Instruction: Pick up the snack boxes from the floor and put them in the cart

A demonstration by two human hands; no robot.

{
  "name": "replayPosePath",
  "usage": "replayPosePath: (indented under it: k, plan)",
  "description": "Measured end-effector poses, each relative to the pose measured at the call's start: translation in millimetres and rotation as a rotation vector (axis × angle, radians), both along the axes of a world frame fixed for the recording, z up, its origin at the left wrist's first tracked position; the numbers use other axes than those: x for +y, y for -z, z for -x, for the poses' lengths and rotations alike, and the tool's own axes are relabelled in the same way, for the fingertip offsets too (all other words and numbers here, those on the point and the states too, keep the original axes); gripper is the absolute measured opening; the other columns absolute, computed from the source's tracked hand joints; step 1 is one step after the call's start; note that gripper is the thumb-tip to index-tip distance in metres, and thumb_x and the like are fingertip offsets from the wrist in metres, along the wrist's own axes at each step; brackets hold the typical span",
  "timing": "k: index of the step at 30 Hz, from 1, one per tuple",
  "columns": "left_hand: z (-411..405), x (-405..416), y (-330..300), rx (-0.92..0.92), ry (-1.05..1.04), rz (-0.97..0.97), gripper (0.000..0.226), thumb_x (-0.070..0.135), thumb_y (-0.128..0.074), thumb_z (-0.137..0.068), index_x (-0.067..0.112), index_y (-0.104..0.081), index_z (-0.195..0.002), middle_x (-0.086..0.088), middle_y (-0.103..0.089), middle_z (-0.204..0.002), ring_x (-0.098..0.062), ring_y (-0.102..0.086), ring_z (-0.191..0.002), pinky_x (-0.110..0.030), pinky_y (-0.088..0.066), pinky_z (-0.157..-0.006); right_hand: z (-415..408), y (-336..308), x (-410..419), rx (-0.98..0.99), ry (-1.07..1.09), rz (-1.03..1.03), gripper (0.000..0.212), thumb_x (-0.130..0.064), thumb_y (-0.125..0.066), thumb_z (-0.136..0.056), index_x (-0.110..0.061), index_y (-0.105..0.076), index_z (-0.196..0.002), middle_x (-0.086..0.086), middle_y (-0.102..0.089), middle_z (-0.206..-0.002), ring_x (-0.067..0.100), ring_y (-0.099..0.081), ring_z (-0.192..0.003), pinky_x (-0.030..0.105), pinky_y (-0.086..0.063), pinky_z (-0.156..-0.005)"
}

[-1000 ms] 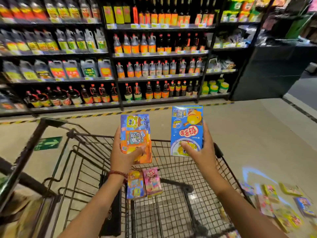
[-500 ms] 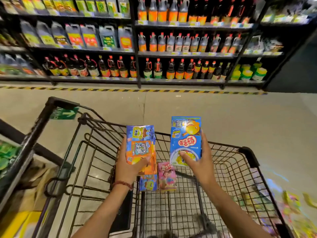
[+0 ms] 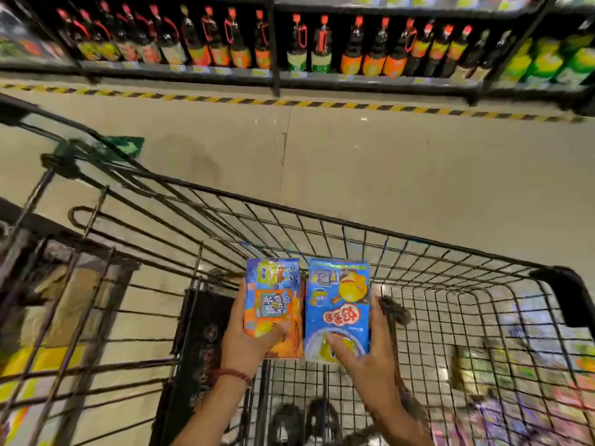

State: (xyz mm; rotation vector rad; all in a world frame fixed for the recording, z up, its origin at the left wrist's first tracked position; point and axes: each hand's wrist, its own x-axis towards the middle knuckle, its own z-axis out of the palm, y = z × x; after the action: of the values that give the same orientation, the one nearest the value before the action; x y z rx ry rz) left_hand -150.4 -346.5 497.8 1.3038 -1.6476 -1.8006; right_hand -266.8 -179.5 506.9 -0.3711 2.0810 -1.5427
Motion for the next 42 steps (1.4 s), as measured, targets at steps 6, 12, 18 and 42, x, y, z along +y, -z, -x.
replayPosePath:
  k: [6,12,18,42]
  plan:
    - [7,2,50,-0.056,-0.019,-0.021,0.105,0.025,-0.085,-0.043,0.044,-0.031,-0.132,0.017,-0.06,-0.115,0.011,-0.061,-0.09,-0.011,-0.051,-0.069,5,62,-6,-0.053,0.038,-0.043,0.087,-0.002,-0.081,-0.072,-0.024,-0.038,-0.143,-0.003,-0.053,-0.127,0.004,-0.06,-0.109,0.015,-0.051,-0.083]
    - [18,-7,82,-0.113,0.061,0.01,0.095,0.028,-0.086,-0.048,0.046,-0.035,-0.126,0.033,-0.061,-0.104,0.018,-0.057,-0.094,-0.005,-0.044,-0.078,10,89,-17,-0.04,0.015,-0.116,0.09,-0.006,-0.082,-0.071,-0.028,-0.034,-0.144,-0.012,-0.056,-0.124,-0.008,-0.059,-0.104,0.013,-0.05,-0.081]
    - [21,-9,94,-0.166,0.114,0.023,0.085,0.02,-0.086,-0.054,0.05,-0.039,-0.118,0.033,-0.064,-0.1,0.014,-0.059,-0.094,-0.008,-0.046,-0.079,9,103,-18,-0.074,0.003,-0.232,0.089,-0.048,-0.076,-0.067,-0.046,-0.031,-0.144,-0.002,-0.06,-0.127,0.019,-0.059,-0.114,0.044,-0.053,-0.09]
    - [96,10,-138,-0.431,0.534,1.198,0.07,0.035,-0.067,-0.082,0.014,-0.039,-0.143,-0.013,-0.032,-0.151,-0.034,-0.028,-0.14,-0.049,-0.011,-0.113,58,-109,23,0.898,0.136,-0.669,0.063,-0.044,-0.041,-0.087,-0.012,-0.038,-0.141,0.015,-0.049,-0.139,0.036,-0.041,-0.129,0.055,-0.039,-0.103]
